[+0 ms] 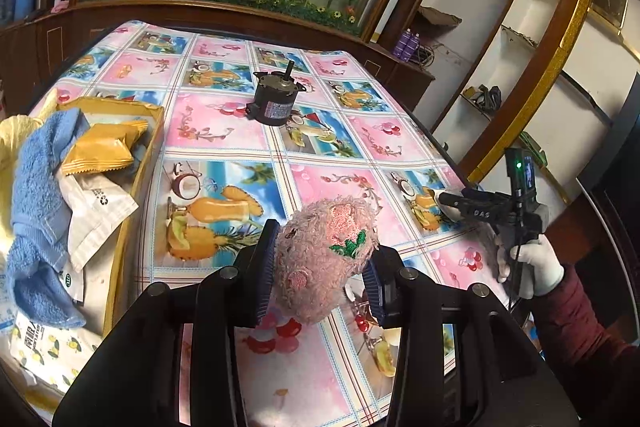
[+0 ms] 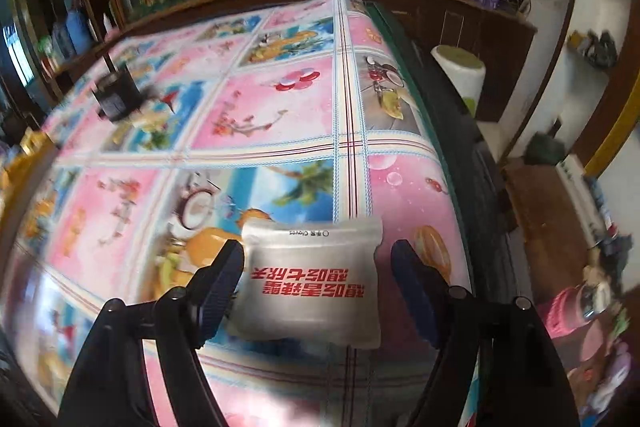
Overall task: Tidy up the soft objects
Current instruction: 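Carry the pink item and white red-print packet into the box and release both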
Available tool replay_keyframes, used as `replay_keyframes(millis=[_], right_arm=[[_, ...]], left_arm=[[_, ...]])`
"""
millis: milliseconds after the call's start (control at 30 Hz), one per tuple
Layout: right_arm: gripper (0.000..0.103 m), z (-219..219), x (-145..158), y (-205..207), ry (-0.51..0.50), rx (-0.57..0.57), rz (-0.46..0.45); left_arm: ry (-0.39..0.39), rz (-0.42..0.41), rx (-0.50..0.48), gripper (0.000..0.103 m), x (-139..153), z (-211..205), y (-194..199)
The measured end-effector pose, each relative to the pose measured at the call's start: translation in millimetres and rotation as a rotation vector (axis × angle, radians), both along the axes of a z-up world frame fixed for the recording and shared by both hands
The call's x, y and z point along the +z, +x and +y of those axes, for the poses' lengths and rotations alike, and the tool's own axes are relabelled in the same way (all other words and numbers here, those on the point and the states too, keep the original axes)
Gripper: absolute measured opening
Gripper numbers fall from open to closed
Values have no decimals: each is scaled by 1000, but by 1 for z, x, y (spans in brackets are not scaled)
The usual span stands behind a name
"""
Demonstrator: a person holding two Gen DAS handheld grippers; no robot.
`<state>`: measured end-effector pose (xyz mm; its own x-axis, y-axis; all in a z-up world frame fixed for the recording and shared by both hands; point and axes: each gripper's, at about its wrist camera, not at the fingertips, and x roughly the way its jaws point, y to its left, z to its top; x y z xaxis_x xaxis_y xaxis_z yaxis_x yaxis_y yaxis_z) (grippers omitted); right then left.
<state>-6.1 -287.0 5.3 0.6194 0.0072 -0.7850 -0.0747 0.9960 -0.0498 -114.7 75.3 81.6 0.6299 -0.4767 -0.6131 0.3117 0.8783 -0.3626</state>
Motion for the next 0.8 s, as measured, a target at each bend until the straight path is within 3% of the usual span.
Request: replay_keyframes(millis=[100,233,300,467,667,800], right_arm=[[79,16,-5,-2,-39,49,3],[81,31,-5,-7,31,119,41],[70,39,-3,-15,32,137,39],[67,50,2,-36,88,167,22],[66,64,27,-44,216,207,-20],[66,106,49,-45,286,321,-46]], left_arm=[[3,1,9,38,-2,2,-2],[-2,-2,22,38,-3,6,-5],[0,-8,28,38,-2,8,-8],[-15,-22,58,38,-1,24,-16],[-44,-34,130,38,3,58,-25],[-49,-37,226,38,5,92,-32]])
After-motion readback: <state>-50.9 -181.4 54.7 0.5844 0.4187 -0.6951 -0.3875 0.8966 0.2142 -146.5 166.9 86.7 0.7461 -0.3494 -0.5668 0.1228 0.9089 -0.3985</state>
